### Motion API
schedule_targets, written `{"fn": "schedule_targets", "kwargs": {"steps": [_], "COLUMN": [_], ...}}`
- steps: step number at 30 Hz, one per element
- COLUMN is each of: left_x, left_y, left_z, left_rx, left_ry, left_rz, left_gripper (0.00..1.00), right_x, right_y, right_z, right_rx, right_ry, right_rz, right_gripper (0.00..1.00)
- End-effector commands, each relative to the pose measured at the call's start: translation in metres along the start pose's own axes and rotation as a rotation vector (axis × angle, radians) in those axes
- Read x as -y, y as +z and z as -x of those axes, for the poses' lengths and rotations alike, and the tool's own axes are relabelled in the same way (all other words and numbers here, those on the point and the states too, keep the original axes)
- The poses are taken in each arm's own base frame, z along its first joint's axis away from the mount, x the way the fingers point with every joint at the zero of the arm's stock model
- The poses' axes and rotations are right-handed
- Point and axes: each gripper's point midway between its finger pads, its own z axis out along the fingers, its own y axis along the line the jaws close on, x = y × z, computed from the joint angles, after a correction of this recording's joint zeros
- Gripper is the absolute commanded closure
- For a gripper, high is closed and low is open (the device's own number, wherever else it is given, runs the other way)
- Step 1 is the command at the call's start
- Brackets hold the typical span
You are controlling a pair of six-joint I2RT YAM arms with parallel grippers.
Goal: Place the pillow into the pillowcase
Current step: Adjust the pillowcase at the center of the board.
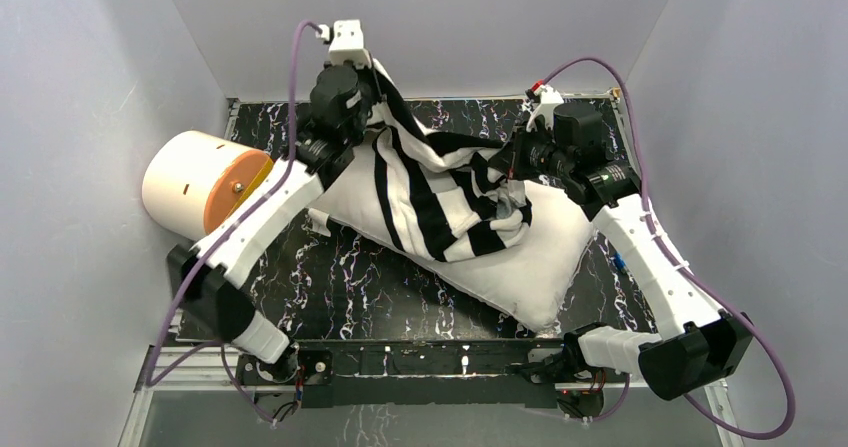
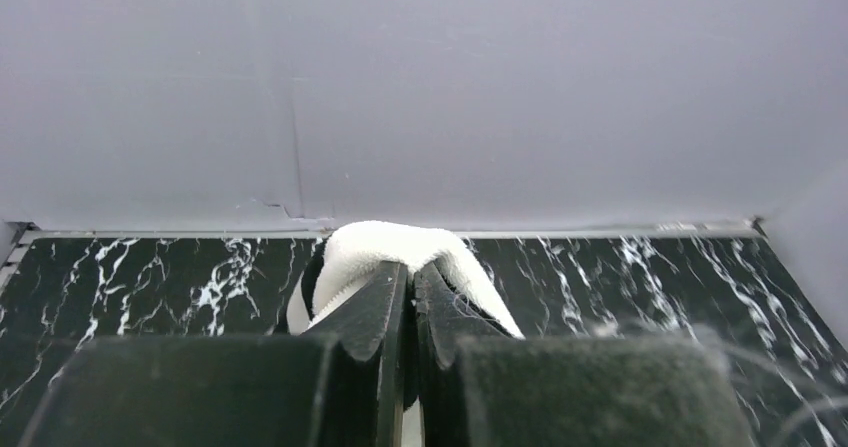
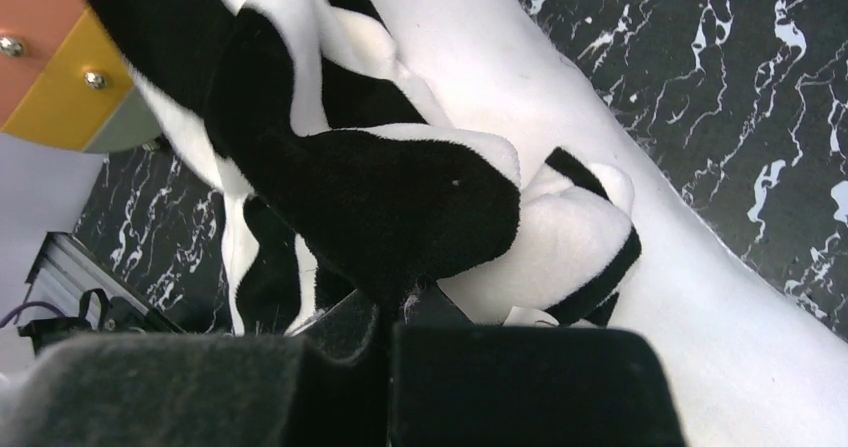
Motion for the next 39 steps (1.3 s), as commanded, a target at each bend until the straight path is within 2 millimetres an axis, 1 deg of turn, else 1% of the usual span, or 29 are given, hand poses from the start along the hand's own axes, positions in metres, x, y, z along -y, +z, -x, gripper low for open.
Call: {"fn": "schedule_targets", "kwargs": {"steps": [1, 3, 4, 5, 6, 7, 8, 9, 10, 11, 12, 14, 16, 18, 19, 22, 25, 26, 28, 29, 31, 34, 36, 39], "left_x": [-0.027, -0.018, -0.011, -0.004, 0.001, 0.006, 0.01, 0.012, 0.017, 0.018, 0.018, 0.017, 0.016, 0.018, 0.022, 0.047, 0.077, 0.087, 0.095, 0.098, 0.104, 0.119, 0.128, 0.134], "left_y": [0.062, 0.093, 0.111, 0.124, 0.133, 0.139, 0.143, 0.142, 0.136, 0.129, 0.12, 0.096, 0.067, 0.032, 0.014, -0.044, -0.103, -0.125, -0.15, -0.16, -0.171, -0.185, -0.19, -0.189], "left_z": [0.047, 0.028, 0.006, -0.007, -0.009, -0.028, -0.042, -0.056, -0.069, -0.077, -0.085, -0.094, -0.095, -0.098, -0.102, -0.111, -0.133, -0.15, -0.165, -0.173, -0.182, -0.189, -0.195, -0.21], "left_rx": [0.186, 0.109, 0.037, -0.026, -0.075, -0.16, -0.226, -0.293, -0.359, -0.403, -0.443, -0.497, -0.533, -0.573, -0.591, -0.62, -0.663, -0.704, -0.743, -0.76, -0.772, -0.777, -0.778, -0.781], "left_ry": [-0.089, -0.116, -0.128, -0.154, -0.185, -0.209, -0.231, -0.24, -0.243, -0.239, -0.23, -0.22, -0.221, -0.213, -0.201, -0.129, -0.081, -0.063, -0.046, -0.035, -0.016, 0.023, 0.048, 0.078], "left_rz": [0.092, 0.046, 0.01, -0.038, -0.081, -0.123, -0.158, -0.185, -0.224, -0.236, -0.251, -0.273, -0.301, -0.338, -0.358, -0.446, -0.549, -0.588, -0.627, -0.639, -0.67, -0.744, -0.785, -0.798], "left_gripper": [1.0, 1.0, 1.0, 1.0, 1.0, 1.0, 0.97, 0.85, 0.67, 0.49, 0.36, 0.28, 0.26, 0.25, 0.26, 0.26, 0.26, 0.26, 0.26, 0.26, 0.26, 0.25, 0.25, 0.25], "right_x": [-0.011, -0.013, -0.013, -0.013, -0.011, -0.008, -0.006, -0.004, -0.002, 0.0, 0.002, 0.006, 0.011, 0.015, 0.016, 0.022, 0.026, 0.026, 0.028, 0.029, 0.029, 0.029, 0.031, 0.032], "right_y": [0.007, 0.012, 0.015, 0.017, 0.02, 0.022, 0.023, 0.025, 0.026, 0.027, 0.027, 0.027, 0.027, 0.025, 0.025, 0.023, 0.025, 0.025, 0.026, 0.026, 0.027, 0.029, 0.03, 0.031], "right_z": [0.04, 0.041, 0.042, 0.042, 0.041, 0.041, 0.04, 0.04, 0.038, 0.036, 0.034, 0.03, 0.027, 0.027, 0.028, 0.031, 0.035, 0.037, 0.037, 0.037, 0.038, 0.038, 0.037, 0.037], "right_rx": [0.139, 0.141, 0.143, 0.143, 0.142, 0.14, 0.139, 0.137, 0.134, 0.13, 0.128, 0.124, 0.123, 0.127, 0.128, 0.136, 0.14, 0.142, 0.137, 0.137, 0.138, 0.135, 0.131, 0.13], "right_ry": [0.032, 0.059, 0.068, 0.082, 0.094, 0.105, 0.114, 0.122, 0.128, 0.132, 0.136, 0.145, 0.15, 0.152, 0.153, 0.147, 0.144, 0.143, 0.145, 0.145, 0.147, 0.15, 0.151, 0.154], "right_rz": [0.044, 0.058, 0.063, 0.063, 0.055, 0.044, 0.032, 0.02, 0.012, 0.005, -0.004, -0.026, -0.048, -0.07, -0.082, -0.115, -0.14, -0.145, -0.154, -0.156, -0.155, -0.155, -0.163, -0.167], "right_gripper": [1.0, 1.0, 1.0, 1.0, 1.0, 1.0, 1.0, 1.0, 1.0, 1.0, 1.0, 1.0, 1.0, 1.0, 1.0, 1.0, 1.0, 1.0, 1.0, 1.0, 1.0, 1.0, 1.0, 1.0]}}
